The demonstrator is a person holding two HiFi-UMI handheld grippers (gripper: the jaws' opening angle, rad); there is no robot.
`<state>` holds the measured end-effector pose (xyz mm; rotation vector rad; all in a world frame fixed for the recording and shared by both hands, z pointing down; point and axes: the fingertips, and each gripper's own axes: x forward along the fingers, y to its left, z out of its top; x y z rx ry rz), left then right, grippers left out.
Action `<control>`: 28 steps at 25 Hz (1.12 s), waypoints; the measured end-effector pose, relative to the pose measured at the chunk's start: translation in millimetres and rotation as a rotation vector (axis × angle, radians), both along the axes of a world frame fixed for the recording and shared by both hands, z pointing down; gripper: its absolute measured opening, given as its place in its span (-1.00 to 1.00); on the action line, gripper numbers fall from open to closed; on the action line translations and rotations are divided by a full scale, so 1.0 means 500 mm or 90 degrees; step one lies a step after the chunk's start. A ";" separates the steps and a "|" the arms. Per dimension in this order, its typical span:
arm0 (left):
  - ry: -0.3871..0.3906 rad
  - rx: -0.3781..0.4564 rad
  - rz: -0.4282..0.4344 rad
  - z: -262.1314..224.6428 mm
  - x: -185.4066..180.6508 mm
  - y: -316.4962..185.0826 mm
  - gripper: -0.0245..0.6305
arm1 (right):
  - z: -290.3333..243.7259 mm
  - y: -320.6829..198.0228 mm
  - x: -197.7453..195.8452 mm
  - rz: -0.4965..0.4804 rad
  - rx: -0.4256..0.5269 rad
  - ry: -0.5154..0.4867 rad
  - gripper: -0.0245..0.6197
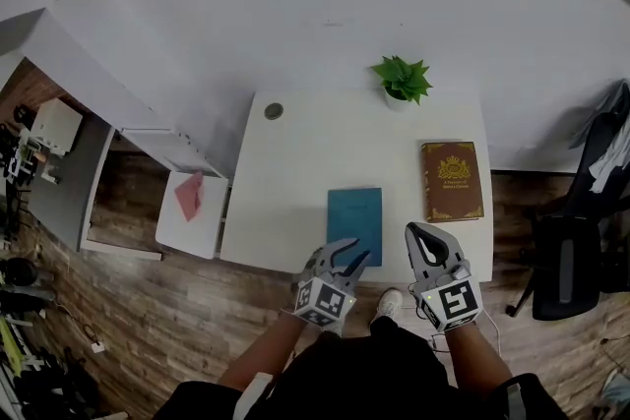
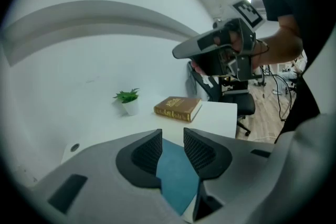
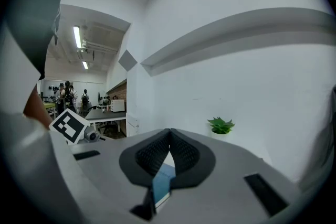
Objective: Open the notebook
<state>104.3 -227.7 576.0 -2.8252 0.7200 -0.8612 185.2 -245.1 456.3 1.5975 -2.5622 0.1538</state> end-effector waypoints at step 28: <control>-0.357 0.022 0.183 0.273 0.048 0.092 -0.63 | 0.095 0.057 0.051 -0.014 -0.058 -0.030 -0.92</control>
